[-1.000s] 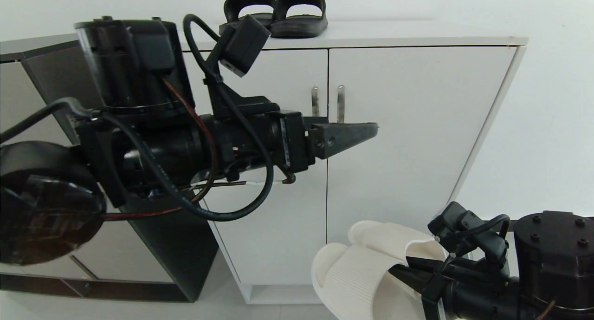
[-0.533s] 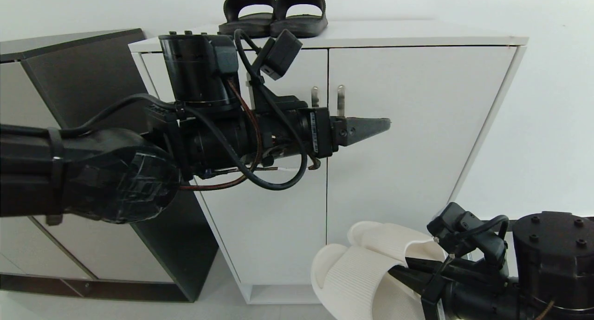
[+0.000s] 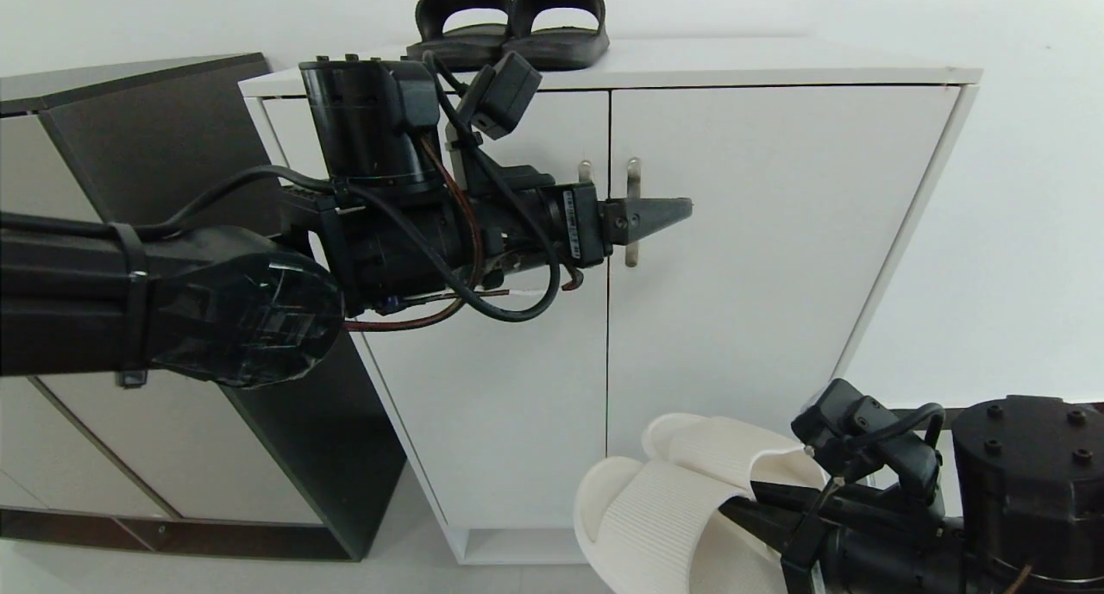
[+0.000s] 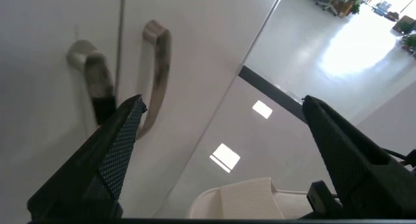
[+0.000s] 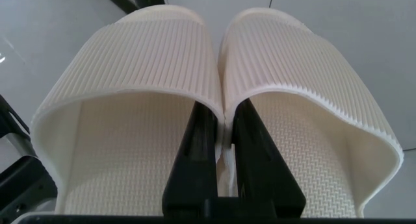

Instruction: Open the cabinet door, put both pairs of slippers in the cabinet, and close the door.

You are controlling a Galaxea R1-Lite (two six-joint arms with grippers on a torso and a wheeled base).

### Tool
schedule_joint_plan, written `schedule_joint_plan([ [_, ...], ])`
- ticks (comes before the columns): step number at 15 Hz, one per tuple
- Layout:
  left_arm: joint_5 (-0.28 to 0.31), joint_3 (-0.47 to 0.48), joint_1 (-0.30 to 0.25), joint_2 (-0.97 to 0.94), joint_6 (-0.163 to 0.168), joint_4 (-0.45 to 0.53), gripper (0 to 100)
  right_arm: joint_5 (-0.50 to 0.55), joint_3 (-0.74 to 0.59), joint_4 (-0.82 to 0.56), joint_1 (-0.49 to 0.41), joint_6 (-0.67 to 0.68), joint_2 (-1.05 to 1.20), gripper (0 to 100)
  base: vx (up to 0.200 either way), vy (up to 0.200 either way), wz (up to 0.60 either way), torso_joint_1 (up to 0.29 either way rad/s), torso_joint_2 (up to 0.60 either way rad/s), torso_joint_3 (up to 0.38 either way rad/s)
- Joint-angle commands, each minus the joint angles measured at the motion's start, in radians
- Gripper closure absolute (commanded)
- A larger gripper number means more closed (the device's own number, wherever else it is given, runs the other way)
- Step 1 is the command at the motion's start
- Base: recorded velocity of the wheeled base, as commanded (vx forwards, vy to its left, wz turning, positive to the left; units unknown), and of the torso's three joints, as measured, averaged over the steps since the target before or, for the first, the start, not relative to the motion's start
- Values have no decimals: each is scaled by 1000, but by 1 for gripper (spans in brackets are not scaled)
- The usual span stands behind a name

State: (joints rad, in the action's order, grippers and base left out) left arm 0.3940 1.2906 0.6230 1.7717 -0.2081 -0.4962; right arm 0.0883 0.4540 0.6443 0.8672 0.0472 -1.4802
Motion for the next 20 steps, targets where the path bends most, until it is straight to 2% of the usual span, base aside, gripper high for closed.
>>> schedule_joint_plan([
  [1,-9,13,-12,2,-1,5,0,1,0,2,1,0,5,100,0,0,0,0,0,0],
  [7,-15,151,-19,97,-1,107,0,1,-5,0,1,0,8,100,0,0,0,0,0,0],
  [14,-15,179,4,141,-1,108,0,1,-8,0,1,0,9,100,0,0,0,0,0,0],
  [15,-15,179,9,141,-1,107,100,1,-9,0,1,0,9,100,0,0,0,0,0,0],
  [20,-17,148,32,106,-2,107,100,-150,-61,-2,1,-7,74,100,0,0,0,0,0,0],
])
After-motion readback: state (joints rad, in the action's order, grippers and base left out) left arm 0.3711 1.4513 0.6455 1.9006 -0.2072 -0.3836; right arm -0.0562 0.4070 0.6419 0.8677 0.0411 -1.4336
